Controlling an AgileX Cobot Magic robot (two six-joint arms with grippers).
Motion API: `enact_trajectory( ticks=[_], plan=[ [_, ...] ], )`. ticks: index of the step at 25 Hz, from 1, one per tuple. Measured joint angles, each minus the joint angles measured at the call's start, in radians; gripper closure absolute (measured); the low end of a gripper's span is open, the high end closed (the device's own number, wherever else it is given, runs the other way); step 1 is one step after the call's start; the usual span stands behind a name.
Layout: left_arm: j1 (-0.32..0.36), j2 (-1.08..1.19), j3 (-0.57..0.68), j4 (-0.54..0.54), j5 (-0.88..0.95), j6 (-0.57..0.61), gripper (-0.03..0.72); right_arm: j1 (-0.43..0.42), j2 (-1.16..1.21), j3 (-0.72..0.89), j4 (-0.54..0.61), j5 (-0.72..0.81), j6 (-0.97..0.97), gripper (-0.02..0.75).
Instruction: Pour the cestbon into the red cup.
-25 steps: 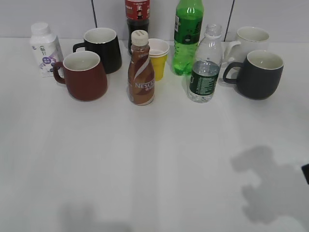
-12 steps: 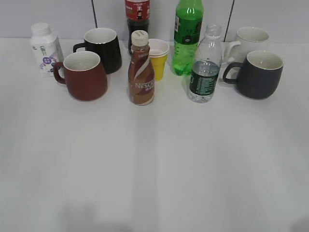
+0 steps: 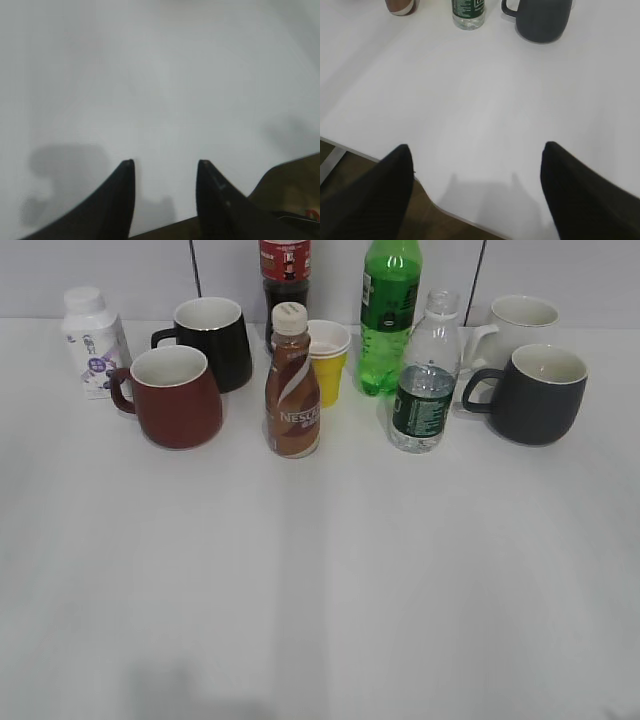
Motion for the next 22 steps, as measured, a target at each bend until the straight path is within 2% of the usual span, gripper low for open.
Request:
enact_trajectory(
  ticks=[12,18,20,22],
  plan=[
    [0.014,-0.002,0.000,-0.001,0.000,0.000,0.379,0.000,0.000,0.000,0.000,-0.015,0.000,0.145],
    [0.148,-0.072,0.000,-0.001,-0.001,0.000,0.379,-0.012,0.000,0.000,0.000,-0.016,0.000,0.145],
    [0.189,-0.115,0.000,-0.001,-0.001,0.000,0.379,-0.060,0.000,0.000,0.000,-0.016,0.000,0.145],
    [0.218,-0.162,0.000,-0.001,-0.001,0.000,0.379,-0.142,0.000,0.000,0.000,-0.017,0.000,0.145]
  ],
)
